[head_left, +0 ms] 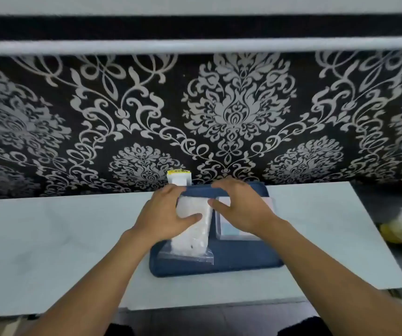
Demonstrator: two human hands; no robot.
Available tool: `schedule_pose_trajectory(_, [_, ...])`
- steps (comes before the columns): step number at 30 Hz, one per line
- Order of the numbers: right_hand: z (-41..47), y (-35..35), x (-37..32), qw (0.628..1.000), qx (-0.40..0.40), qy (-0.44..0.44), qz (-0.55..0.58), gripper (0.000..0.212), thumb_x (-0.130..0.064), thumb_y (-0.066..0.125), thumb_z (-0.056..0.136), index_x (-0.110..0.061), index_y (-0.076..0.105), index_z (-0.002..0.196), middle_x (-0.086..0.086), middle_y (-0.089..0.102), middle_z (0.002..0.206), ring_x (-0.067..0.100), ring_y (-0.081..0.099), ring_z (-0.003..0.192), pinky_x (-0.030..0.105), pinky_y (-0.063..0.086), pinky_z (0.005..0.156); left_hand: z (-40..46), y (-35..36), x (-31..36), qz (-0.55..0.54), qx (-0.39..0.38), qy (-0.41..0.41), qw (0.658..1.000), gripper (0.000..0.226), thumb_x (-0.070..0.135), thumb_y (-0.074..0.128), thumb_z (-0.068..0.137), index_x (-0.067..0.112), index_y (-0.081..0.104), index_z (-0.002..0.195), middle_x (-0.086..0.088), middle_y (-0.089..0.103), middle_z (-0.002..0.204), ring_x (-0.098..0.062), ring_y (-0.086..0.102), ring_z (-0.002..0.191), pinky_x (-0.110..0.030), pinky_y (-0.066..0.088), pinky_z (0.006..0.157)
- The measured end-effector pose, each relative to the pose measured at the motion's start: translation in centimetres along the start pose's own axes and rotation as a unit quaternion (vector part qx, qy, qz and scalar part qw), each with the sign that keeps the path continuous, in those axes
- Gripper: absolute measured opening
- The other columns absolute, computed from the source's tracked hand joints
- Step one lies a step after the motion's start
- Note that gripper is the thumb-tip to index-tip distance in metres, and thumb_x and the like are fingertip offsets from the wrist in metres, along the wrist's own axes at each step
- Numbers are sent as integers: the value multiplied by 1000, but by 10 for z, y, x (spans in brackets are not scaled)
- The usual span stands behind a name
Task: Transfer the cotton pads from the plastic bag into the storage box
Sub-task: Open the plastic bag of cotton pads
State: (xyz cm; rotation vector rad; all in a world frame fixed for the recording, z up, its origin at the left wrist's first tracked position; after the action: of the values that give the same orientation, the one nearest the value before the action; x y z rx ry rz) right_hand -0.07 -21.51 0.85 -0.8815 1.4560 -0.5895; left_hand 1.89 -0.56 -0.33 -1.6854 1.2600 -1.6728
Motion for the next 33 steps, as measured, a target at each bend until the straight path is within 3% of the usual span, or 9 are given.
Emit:
schedule_pose_trajectory(3, [2,60,39,992,47,-74,-88,57,-52,57,94,-23,49,143,-5,47,148,17,37,139,33,30,117,10,61,-33,95,-99,2,991,122,78,70,62,38,7,158,9,4,168,-20,9,154,-43,27,120])
schedule_pose_trajectory(6, [0,96,65,988,56,-117,-82,54,-54,58,92,-23,55,136,-4,53,141,18,43,133,33,32,114,18,99,-54,23,-103,-6,994,129,79,73,57,46,-2,156,17,-10,166,-16,12,154,-36,27,118])
schedule_pose_trajectory(10, [-10,113,71,962,175,-193,-85,37,-45,66,89,-17,69,113,-3,66,117,15,56,114,38,40,110,18,118,-65,-121,49,17,991,112,72,77,56,43,27,152,13,24,158,-8,35,140,-32,35,112])
schedule_pose_trajectory(14, [-48,132,45,947,285,-145,-39,31,-48,66,88,-18,66,81,-6,61,81,13,55,78,31,48,70,2,117,-69,-293,167,-37,941,74,47,87,64,33,52,128,15,58,121,-9,57,111,-30,49,92])
schedule_pose_trajectory(17, [-68,140,29,969,216,41,108,47,-63,67,80,-17,63,75,-4,65,70,14,62,68,33,54,64,-14,104,-67,-451,177,-109,868,68,50,82,65,28,55,124,5,68,114,-19,68,101,-43,60,86])
schedule_pose_trajectory(20, [-71,135,9,902,136,94,398,47,-50,75,82,-3,70,83,10,74,78,26,74,78,35,62,72,-23,93,-49,-520,184,-105,827,80,57,83,61,24,53,128,1,68,119,-19,70,101,-40,62,83])
schedule_pose_trajectory(23, [-79,126,-7,881,178,68,433,31,-32,77,85,-3,67,82,15,75,81,27,74,80,34,63,72,-40,93,-29,-498,224,-102,831,98,71,77,53,29,47,136,4,63,125,-18,67,108,-41,60,89])
schedule_pose_trajectory(28, [-79,119,2,888,266,53,370,15,-20,76,86,-9,72,75,8,73,70,17,69,63,32,61,62,-43,109,-24,-484,193,-83,850,78,73,71,59,30,58,123,3,70,118,-19,70,103,-47,59,91])
schedule_pose_trajectory(33, [-68,128,12,820,195,137,520,16,-18,75,88,-3,71,88,13,73,78,24,74,77,34,63,67,-41,133,-27,-391,212,7,896,35,41,76,81,41,58,111,16,60,113,0,60,103,-17,50,88])
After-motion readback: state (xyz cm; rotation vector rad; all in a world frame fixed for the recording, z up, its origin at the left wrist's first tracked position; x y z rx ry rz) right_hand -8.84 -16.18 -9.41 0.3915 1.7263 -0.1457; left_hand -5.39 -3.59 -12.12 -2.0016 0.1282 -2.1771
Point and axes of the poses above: each hand's wrist, its own z-axis towards the middle knuckle, its own y-axis out of the palm, x = y × z, the point moved 2 cm from there along z, towards the middle knuckle
